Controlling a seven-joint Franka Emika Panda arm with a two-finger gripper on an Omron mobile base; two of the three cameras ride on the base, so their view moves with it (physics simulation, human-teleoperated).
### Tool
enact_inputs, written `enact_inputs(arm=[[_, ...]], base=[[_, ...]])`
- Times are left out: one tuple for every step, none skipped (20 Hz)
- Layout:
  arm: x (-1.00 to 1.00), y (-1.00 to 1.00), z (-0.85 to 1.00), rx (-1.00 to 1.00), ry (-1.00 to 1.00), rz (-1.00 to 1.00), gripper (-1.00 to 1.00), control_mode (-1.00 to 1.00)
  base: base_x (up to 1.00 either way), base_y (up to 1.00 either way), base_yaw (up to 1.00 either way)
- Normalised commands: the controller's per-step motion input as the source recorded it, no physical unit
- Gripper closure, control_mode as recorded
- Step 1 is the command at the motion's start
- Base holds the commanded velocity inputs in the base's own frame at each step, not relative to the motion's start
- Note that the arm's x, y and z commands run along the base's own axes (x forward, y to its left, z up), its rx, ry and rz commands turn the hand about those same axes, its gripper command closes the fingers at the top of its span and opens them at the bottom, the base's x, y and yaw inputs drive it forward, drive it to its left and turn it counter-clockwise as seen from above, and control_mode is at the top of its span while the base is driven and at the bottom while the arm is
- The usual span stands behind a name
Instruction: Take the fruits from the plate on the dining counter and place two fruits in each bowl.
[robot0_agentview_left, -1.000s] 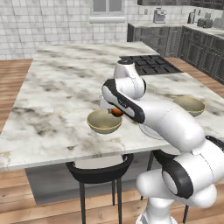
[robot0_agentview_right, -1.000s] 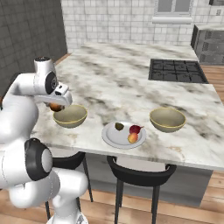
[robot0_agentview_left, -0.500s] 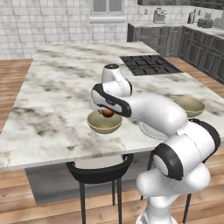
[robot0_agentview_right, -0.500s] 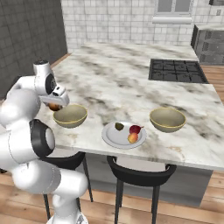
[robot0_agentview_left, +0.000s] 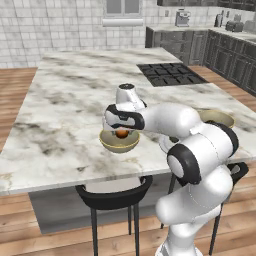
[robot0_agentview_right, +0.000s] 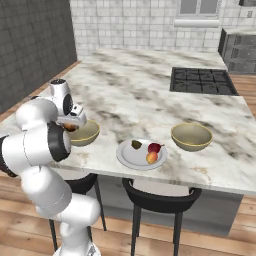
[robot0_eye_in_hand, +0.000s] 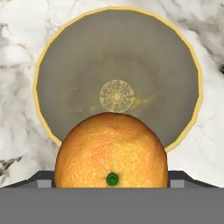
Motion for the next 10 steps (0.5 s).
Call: enact_inputs(arm=[[0.55,0.0,-0.49,-0.02,0.0,0.06,1.0,-1.0],[0.52,0.0,-0.52,-0.03,0.0,0.06,1.0,-1.0],[0.5,0.0,-0.54,-0.03,0.0,0.06,1.0,-1.0],[0.47,0.0,-0.56,-0.05,0.0,0.06,1.0,-1.0],[0.35,0.0,-0.59,-0.06,0.0,0.05,1.0,-1.0],[0.28,0.0,-0.59,-0.05,0.0,0.05,1.0,-1.0],[0.29,0.0,-0.6,-0.05,0.0,0.05,1.0,-1.0],[0.27,0.0,-0.6,-0.05,0.0,0.06,1.0,-1.0],[0.24,0.0,-0.6,-0.04,0.0,0.05,1.0,-1.0],[0.21,0.0,-0.61,-0.05,0.0,0.05,1.0,-1.0]], base=[[0.0,0.0,0.0],[0.0,0.0,0.0],[0.0,0.0,0.0],[0.0,0.0,0.0],[0.0,0.0,0.0],[0.0,0.0,0.0],[0.0,0.0,0.0],[0.0,0.0,0.0],[0.0,0.0,0.0],[0.0,0.0,0.0]])
